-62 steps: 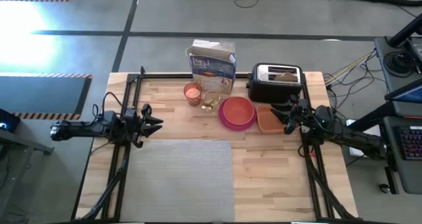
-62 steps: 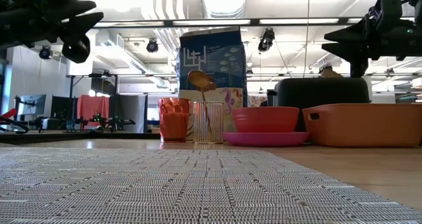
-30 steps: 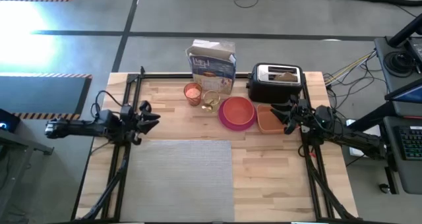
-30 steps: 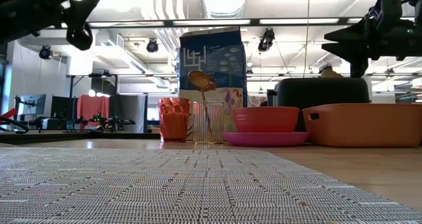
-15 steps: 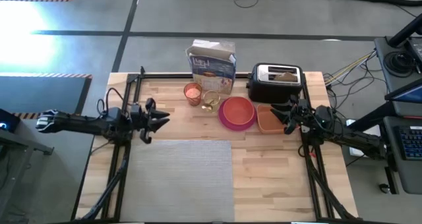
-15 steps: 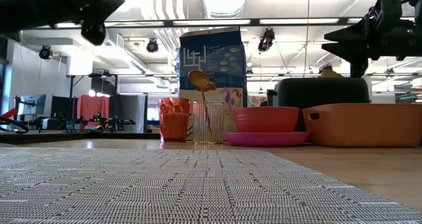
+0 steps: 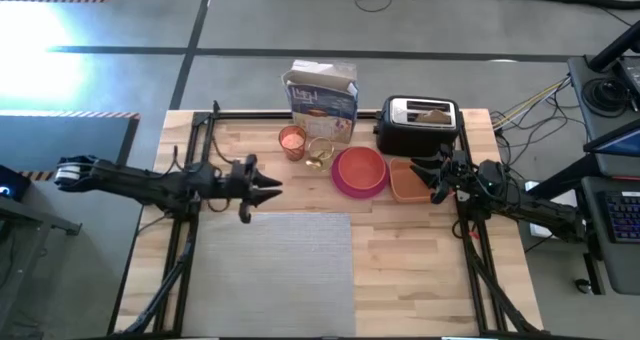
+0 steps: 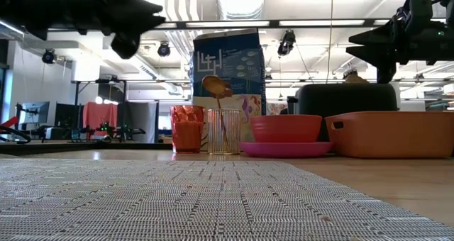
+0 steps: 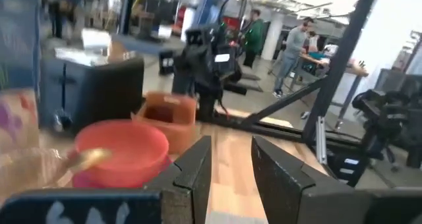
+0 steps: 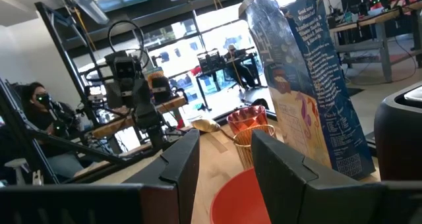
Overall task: Arrange a breakfast setting
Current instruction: Put the orange bowl on the table mat
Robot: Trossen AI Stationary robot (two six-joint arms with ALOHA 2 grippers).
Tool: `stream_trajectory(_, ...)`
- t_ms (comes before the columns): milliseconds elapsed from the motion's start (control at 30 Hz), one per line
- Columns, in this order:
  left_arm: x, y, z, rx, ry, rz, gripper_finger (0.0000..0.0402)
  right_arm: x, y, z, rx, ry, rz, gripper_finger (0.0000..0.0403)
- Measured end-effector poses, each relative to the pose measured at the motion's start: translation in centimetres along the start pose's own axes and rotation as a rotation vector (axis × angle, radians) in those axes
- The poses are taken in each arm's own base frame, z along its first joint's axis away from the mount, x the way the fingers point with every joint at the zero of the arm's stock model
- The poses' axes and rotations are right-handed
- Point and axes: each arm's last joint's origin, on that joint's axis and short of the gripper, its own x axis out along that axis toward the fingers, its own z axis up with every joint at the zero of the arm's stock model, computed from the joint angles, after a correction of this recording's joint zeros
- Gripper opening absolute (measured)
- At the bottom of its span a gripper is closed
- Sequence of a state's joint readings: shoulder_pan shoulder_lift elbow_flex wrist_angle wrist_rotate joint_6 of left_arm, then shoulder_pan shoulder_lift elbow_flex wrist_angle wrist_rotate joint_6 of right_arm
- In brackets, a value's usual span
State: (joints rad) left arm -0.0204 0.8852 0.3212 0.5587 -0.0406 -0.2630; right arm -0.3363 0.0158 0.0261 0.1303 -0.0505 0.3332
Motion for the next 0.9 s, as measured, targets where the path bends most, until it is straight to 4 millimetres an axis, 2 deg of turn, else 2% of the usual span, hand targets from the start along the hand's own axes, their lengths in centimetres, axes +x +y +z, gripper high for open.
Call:
stream_trajectory(200, 3.6, 0.1, -0.3, 0.010, 0.138, 0.075, 0.0092, 0.0, 0.0, 0.0, 0.000, 0.000, 0.000, 0.0128)
stream_trajectory(467, 8.5, -0.3, -0.1, 0.170, 0.409, 0.129, 0.0092, 0.0, 0.0, 0.0, 0.000, 0.000, 0.000, 0.0128)
stream_trajectory(633, 10.1, -1.0, -0.5, 0.305, 0.549, 0.087, 0.0092, 0.0, 0.0, 0.0, 0.000, -0.001, 0.000, 0.0128)
stream_trajectory(900, 12.4, -1.2, -0.8, 0.420, 0.578, 0.068, 0.0092, 0.0, 0.0, 0.0, 0.000, 0.000, 0.000, 0.0128)
